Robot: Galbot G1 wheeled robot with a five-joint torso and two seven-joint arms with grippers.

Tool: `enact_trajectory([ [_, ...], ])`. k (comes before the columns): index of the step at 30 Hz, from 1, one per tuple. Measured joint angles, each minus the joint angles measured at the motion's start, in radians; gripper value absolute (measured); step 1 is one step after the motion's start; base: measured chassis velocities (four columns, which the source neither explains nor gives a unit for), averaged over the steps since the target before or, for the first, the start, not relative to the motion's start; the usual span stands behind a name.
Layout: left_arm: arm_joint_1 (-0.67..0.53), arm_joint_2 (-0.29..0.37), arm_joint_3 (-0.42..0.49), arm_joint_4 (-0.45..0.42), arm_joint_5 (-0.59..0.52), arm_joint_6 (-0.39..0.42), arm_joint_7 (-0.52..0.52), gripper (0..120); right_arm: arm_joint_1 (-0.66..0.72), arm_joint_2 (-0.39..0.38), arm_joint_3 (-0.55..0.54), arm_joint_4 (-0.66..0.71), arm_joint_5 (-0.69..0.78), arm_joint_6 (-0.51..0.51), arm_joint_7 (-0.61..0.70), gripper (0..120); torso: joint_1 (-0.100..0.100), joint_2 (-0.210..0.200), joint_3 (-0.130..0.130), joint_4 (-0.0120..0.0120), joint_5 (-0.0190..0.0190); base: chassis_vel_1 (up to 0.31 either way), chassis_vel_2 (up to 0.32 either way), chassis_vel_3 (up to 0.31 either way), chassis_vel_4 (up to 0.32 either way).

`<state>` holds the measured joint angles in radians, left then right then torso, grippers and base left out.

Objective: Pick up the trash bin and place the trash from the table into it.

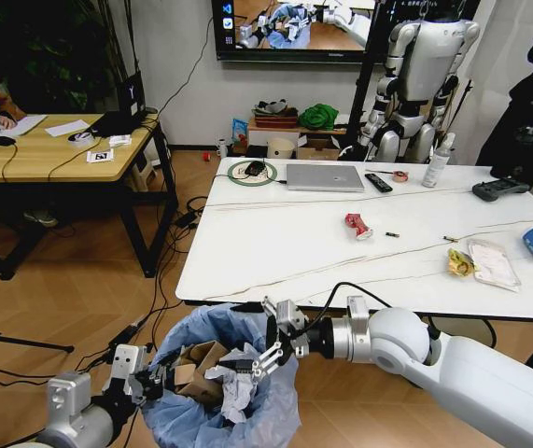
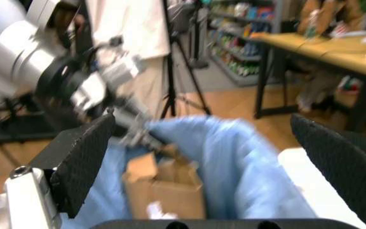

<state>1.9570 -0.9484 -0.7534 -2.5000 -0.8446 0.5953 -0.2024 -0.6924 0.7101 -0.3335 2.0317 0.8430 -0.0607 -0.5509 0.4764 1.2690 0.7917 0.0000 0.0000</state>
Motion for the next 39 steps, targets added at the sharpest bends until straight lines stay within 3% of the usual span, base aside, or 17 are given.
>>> enact_trajectory([
  [10, 0.001, 0.004, 0.003, 0.0, 0.003, -0.001, 0.003, 0, -0.167, -0.032, 0.207, 0.063, 0.044, 0.009, 0.192, 100, 0.0, 0.0, 0.0, -0.0003, 0.0, 0.0, 0.0, 0.0, 0.0],
  [12, -0.003, 0.005, 0.005, 0.0, 0.007, -0.001, 0.004, 0, -0.253, -0.048, 0.277, 0.074, 0.046, 0.032, 0.3, 100, 0.0, 0.0, 0.0, -0.0002, 0.0001, 0.0, 0.0, 0.0, 0.0],
  [19, 0.0, 0.001, 0.015, 0.0, 0.04, -0.013, 0.016, 0, -0.459, -0.061, 0.491, 0.078, -0.006, 0.017, 0.408, 100, 0.0, 0.0, 0.0, -0.0005, 0.0002, 0.0, 0.0, 0.0, 0.0],
  [27, 0.006, -0.012, 0.007, 0.0, 0.057, -0.027, 0.027, 0, -0.52, 0.016, 0.586, 0.045, -0.035, 0.005, 0.518, 100, 0.0, 0.0, 0.0, 0.0, 0.0003, 0.0, 0.0, 0.0, 0.0],
  [33, -0.005, -0.026, 0.009, 0.0, 0.062, -0.031, 0.027, 0, -0.579, 0.049, 0.639, 0.027, -0.05, 0.015, 0.531, 100, 0.0, 0.0, 0.0, -0.0001, 0.0002, 0.0, 0.0, 0.0, 0.0],
  [39, -0.007, -0.042, 0.011, 0.002, 0.07, -0.044, 0.034, 0, -0.652, 0.135, 0.715, 0.021, -0.096, 0.014, 0.532, 100, 0.0, 0.0, 0.0, -0.0002, 0.0001, 0.0, 0.0, 0.0, 0.0],
])
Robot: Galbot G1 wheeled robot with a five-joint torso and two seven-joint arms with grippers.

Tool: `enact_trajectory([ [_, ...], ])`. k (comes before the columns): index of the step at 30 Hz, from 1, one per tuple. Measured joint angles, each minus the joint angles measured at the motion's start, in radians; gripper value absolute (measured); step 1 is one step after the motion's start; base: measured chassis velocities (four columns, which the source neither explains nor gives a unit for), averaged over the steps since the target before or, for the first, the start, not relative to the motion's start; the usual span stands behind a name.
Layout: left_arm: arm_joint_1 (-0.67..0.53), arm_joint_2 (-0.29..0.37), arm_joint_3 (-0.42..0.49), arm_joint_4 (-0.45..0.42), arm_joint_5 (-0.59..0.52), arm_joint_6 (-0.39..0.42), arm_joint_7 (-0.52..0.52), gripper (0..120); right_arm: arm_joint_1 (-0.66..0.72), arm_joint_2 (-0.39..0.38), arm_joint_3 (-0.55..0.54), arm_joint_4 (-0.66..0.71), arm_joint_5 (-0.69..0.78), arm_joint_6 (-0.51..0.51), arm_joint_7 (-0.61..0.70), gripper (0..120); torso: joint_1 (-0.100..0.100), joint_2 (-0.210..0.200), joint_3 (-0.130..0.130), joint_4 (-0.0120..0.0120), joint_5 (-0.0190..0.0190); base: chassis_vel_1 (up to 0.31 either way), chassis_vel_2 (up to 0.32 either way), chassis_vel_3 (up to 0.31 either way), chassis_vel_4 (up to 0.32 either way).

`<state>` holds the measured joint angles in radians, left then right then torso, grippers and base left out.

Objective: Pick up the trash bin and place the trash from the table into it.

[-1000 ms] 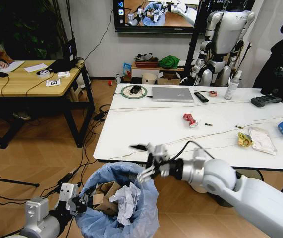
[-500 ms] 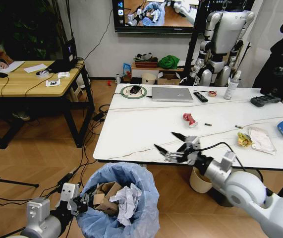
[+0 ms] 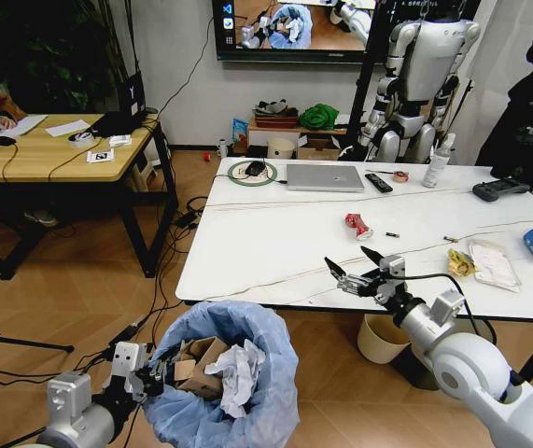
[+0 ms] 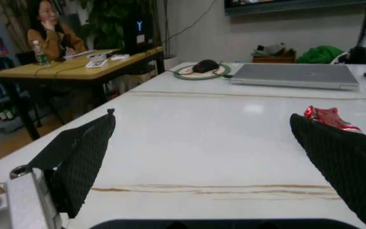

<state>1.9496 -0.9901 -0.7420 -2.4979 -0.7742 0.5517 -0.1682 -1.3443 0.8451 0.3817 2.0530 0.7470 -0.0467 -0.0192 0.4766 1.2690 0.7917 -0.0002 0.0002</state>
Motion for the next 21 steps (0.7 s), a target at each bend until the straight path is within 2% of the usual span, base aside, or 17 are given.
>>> enact_trajectory([
  [4, 0.006, -0.002, 0.0, 0.003, 0.008, -0.007, 0.001, 0, -0.034, 0.03, 0.043, -0.005, 0.006, 0.002, -0.003, 100, 0.0, 0.0, 0.0, 0.0002, -0.0001, 0.0, 0.0, 0.0, 0.0],
  [9, 0.017, -0.002, 0.001, 0.001, 0.019, -0.015, 0.005, 0, -0.099, 0.057, 0.116, -0.02, -0.004, 0.042, -0.078, 100, 0.0, 0.0, 0.0, 0.0, -0.0004, 0.0, 0.0, 0.0, 0.0],
  [12, 0.029, -0.009, 0.012, 0.0, 0.044, -0.023, 0.013, 0, -0.14, 0.097, 0.171, -0.04, -0.054, 0.072, -0.16, 100, 0.0, 0.0, 0.0, 0.0, -0.0005, 0.0, 0.0, 0.0, 0.0],
  [16, 0.046, -0.016, 0.017, 0.0, 0.065, -0.033, 0.022, 0, -0.182, 0.148, 0.215, -0.041, -0.108, 0.085, -0.165, 100, 0.0, 0.0, 0.0, 0.0002, 0.0003, 0.0, 0.0, 0.0, 0.0],
  [21, 0.033, -0.032, 0.023, 0.004, 0.081, -0.04, 0.027, 0, -0.231, 0.284, 0.307, -0.052, -0.179, 0.116, -0.238, 100, 0.0, 0.0, 0.0, -0.0001, -0.0002, 0.0, 0.0, 0.0, 0.0],
])
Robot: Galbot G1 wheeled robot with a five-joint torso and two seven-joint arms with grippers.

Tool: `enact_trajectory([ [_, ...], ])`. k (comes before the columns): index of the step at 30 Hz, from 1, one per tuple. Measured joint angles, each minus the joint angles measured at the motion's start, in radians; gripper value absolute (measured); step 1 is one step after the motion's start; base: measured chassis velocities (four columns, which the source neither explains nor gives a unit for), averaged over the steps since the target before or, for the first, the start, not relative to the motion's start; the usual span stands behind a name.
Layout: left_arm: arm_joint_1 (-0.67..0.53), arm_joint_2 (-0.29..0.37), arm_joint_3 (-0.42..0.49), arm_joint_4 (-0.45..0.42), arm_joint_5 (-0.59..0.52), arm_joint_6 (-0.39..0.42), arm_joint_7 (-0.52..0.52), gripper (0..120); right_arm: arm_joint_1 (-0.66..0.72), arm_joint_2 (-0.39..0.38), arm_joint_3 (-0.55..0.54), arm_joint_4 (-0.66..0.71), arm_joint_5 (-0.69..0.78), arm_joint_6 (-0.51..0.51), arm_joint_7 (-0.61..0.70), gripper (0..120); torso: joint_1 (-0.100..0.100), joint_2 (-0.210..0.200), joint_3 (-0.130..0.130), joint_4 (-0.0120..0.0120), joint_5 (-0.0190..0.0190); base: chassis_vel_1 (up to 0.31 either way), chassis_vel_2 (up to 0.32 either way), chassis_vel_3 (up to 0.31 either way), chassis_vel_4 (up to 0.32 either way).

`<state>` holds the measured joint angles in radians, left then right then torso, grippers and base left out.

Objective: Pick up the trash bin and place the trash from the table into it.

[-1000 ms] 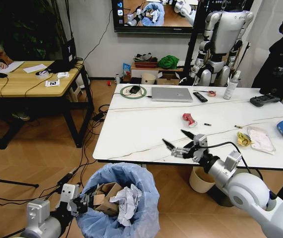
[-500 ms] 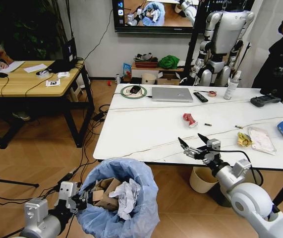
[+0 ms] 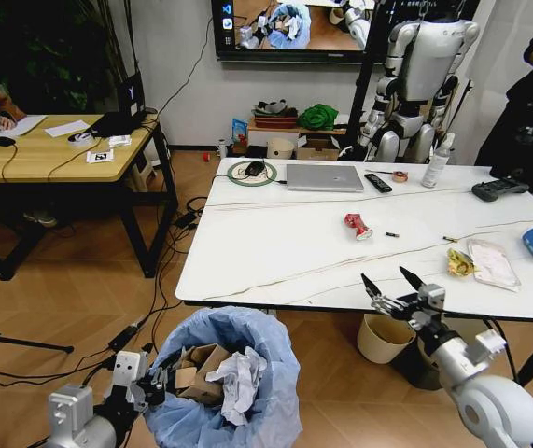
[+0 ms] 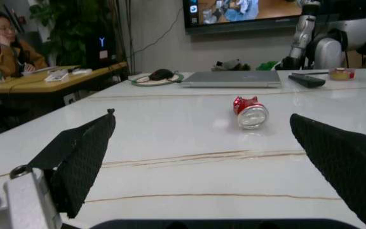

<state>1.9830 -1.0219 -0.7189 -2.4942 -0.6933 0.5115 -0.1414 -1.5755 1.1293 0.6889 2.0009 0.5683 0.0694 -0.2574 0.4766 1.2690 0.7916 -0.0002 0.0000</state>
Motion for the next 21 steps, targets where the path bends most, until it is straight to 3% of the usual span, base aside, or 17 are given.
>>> enact_trajectory([
  [1, 0.0, 0.0, 0.0, 0.0, 0.0, 0.0, 0.0, 0, 0.0, 0.0, 0.0, 0.0, 0.0, 0.0, 0.0, 100, 0.0, 0.0, 0.0, 0.0, 0.0, 0.0, 0.0, 0.0, 0.0],
  [6, -0.009, -0.015, 0.005, 0.014, 0.009, -0.005, 0.004, 0, -0.014, 0.148, 0.044, -0.017, -0.035, 0.027, -0.071, 100, 0.0, 0.0, 0.0, 0.0001, -0.0001, 0.0, 0.0, 0.0, 0.0],
  [9, -0.011, -0.022, 0.007, 0.016, 0.01, -0.006, 0.005, 0, -0.012, 0.183, 0.051, -0.026, -0.039, 0.032, -0.093, 100, 0.0, 0.0, 0.0, 0.0001, -0.0002, 0.0, 0.0, 0.0, 0.0],
  [21, -0.021, -0.023, 0.003, 0.023, 0.009, -0.009, 0.007, 0, -0.005, 0.212, 0.053, -0.063, -0.024, 0.051, -0.132, 100, 0.0, 0.0, 0.0, 0.0002, 0.0, 0.0, 0.0, 0.0, 0.0],
])
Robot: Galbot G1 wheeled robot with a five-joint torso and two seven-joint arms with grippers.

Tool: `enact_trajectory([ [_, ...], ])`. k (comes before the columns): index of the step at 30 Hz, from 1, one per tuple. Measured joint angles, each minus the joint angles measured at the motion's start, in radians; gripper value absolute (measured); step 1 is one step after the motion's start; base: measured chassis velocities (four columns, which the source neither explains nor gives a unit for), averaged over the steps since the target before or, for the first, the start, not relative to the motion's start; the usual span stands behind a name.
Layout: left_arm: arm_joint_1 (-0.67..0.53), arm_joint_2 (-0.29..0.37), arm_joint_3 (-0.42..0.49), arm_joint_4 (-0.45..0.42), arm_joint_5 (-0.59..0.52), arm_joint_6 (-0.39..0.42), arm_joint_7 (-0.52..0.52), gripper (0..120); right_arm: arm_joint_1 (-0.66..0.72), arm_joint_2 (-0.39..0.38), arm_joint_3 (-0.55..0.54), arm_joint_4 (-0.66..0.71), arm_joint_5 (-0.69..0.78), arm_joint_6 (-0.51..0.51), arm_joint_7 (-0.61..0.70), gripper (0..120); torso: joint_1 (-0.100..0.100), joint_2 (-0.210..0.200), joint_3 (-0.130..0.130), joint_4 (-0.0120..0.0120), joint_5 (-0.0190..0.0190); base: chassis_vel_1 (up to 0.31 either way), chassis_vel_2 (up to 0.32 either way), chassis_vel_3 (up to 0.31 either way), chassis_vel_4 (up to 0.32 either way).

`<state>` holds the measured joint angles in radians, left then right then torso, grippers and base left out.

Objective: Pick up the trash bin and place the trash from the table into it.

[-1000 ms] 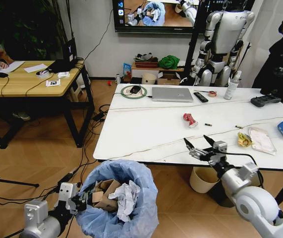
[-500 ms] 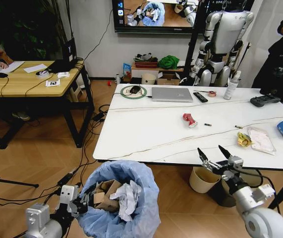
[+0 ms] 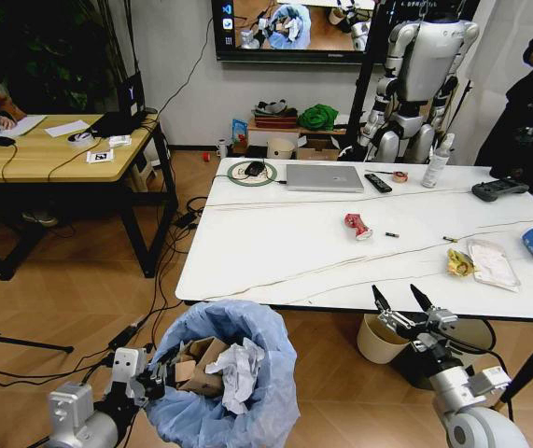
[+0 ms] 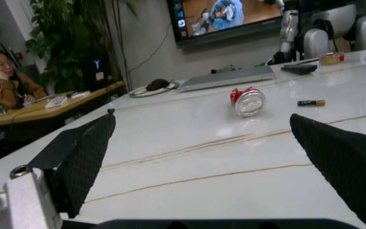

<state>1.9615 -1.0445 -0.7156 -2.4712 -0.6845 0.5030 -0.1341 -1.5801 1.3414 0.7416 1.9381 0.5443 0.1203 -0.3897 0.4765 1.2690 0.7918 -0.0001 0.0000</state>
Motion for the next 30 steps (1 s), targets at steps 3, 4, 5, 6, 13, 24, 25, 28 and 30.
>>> enact_trajectory([
  [3, -0.003, 0.001, 0.002, 0.0, -0.001, 0.0, 0.0, 0, 0.004, -0.003, 0.0, -0.002, 0.011, 0.001, -0.002, 100, 0.0, 0.0, 0.0, 0.0, 0.0, 0.0, 0.0, 0.0, 0.0],
  [4, -0.003, 0.0, 0.003, 0.0, -0.001, 0.001, 0.0, 0, 0.005, -0.005, 0.001, -0.003, 0.012, 0.001, -0.004, 100, 0.0, 0.0, 0.0, 0.0, 0.0, 0.0, 0.0, 0.0, 0.0],
  [5, -0.003, 0.0, 0.003, 0.0, -0.001, 0.001, 0.0, 0, 0.005, -0.005, 0.001, -0.003, 0.012, 0.001, -0.004, 100, 0.0, 0.0, 0.0, 0.0, 0.0, 0.0, 0.0, 0.0, 0.0],
  [6, -0.002, -0.001, 0.004, 0.0, -0.001, 0.001, 0.0, 0, 0.005, -0.007, 0.001, -0.004, 0.013, 0.002, -0.005, 100, 0.0, 0.0, 0.0, 0.0, 0.0, 0.0, 0.0, 0.0, 0.0],
  [13, 0.003, -0.002, 0.004, -0.008, 0.001, 0.002, -0.001, 0, 0.002, -0.007, -0.003, -0.004, 0.019, 0.005, -0.009, 100, 0.0, 0.0, 0.0, 0.0, 0.0, 0.0, 0.0, 0.0, 0.0],
  [24, 0.004, -0.007, 0.004, -0.014, 0.005, 0.003, -0.001, 0, 0.001, -0.008, -0.001, -0.001, 0.025, 0.007, -0.013, 100, 0.0, 0.0, 0.0, 0.0, 0.0001, 0.0, 0.0, 0.0, 0.0],
  [25, 0.004, -0.008, 0.004, -0.014, 0.005, 0.003, -0.002, 0, 0.001, -0.008, -0.001, -0.001, 0.025, 0.008, -0.014, 100, 0.0, 0.0, 0.0, 0.0, 0.0001, 0.0, 0.0, 0.0, 0.0],
  [28, 0.004, -0.009, 0.005, -0.015, 0.005, 0.003, -0.002, 0, 0.002, -0.008, -0.002, 0.0, 0.027, 0.008, -0.014, 100, 0.0, 0.0, 0.0, 0.0, 0.0, 0.0, 0.0, 0.0, 0.0],
  [30, 0.004, -0.01, 0.005, -0.015, 0.006, 0.003, -0.002, 0, 0.002, -0.008, -0.002, 0.0, 0.027, 0.008, -0.014, 100, 0.0, 0.0, 0.0, 0.0, 0.0001, 0.0, 0.0, 0.0, 0.0],
])
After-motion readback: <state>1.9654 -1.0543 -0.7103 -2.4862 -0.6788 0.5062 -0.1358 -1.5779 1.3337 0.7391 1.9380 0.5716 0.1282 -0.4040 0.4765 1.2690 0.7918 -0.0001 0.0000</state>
